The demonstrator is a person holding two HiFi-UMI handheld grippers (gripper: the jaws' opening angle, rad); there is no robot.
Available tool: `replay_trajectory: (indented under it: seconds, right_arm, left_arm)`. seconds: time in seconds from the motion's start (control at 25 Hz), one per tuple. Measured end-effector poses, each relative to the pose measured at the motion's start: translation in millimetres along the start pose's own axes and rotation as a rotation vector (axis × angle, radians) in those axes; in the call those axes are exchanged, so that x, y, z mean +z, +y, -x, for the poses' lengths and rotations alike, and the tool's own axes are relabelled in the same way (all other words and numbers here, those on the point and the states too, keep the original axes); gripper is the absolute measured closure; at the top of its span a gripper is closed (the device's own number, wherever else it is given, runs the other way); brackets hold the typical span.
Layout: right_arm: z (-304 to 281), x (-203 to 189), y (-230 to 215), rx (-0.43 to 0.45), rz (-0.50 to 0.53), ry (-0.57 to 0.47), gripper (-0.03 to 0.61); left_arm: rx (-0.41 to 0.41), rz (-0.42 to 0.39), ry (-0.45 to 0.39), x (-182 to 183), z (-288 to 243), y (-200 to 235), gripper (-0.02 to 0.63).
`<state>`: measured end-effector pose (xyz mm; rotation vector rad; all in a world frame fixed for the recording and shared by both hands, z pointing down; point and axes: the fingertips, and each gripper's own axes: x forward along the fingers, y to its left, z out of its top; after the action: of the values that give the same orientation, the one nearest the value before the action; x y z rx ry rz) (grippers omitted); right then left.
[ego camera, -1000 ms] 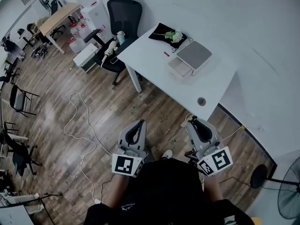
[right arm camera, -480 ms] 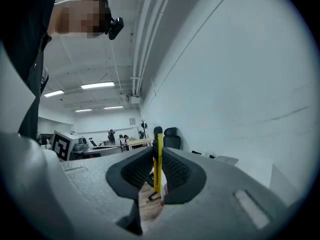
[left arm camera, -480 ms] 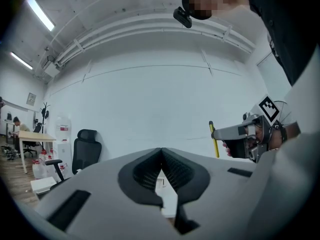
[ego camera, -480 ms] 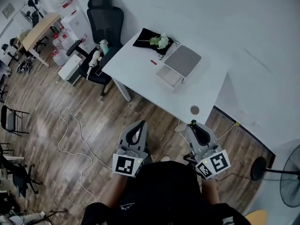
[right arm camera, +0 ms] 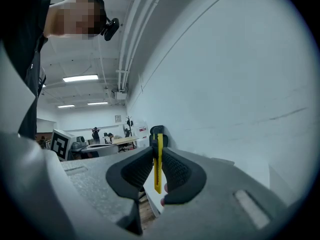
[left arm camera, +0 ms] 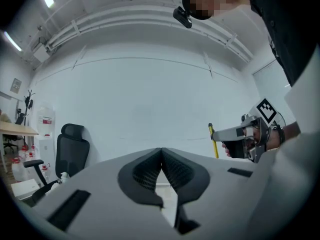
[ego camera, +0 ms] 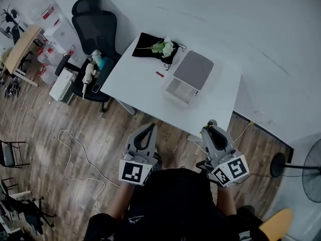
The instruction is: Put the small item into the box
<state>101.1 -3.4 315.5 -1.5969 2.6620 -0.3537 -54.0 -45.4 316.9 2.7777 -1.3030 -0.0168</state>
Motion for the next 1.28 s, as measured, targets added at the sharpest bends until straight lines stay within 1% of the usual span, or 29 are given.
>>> replay_trajectory:
  seconds: [0.16,0.32,0.48,0.6,0.8,0.92,1.08,1.28]
  right_arm:
    - [-36,2,4,-0.057,0.026,0.019,0.518]
    - [-67,3,9,-0.105,0.067,0.039,0.518]
    - [-90,3,9,-0.154,0.099,0.069,0.518]
    - [-101,0,3,-0.174,0.101,0.109,0.518]
    - [-123,-6,-24,-0.19,0.1,0.171,0.518]
    - [-139,-13,-41,-0.177,0.099,0.214,0.518]
    - [-158,-28,-67,-0.145,0.083,0.265,0.518]
    - [-183,-48,-99,-0.103,0.07,0.346,0.518]
  left_arm:
    - [-0.068,0.022,-0.035,10,-21,32,0.609]
    - [-0.132,0.032,-0.034,7,-36,57,0.609]
    - [-0.191,0.045,-0.039,7,-50,71,0.609]
    - [-0.212,0.054,-0.037,7,-57,75,0.609]
    - [-0.23,0.059,-0.008,-2,-77,81,0.609]
    - [-0.229,0.06,0.002,-5,-91,83,0.609]
    - [-0.198,0.057,0.002,-9,-111,84,0.609]
    - [-0.145,0.082,0.013,-11,-139,84,0.609]
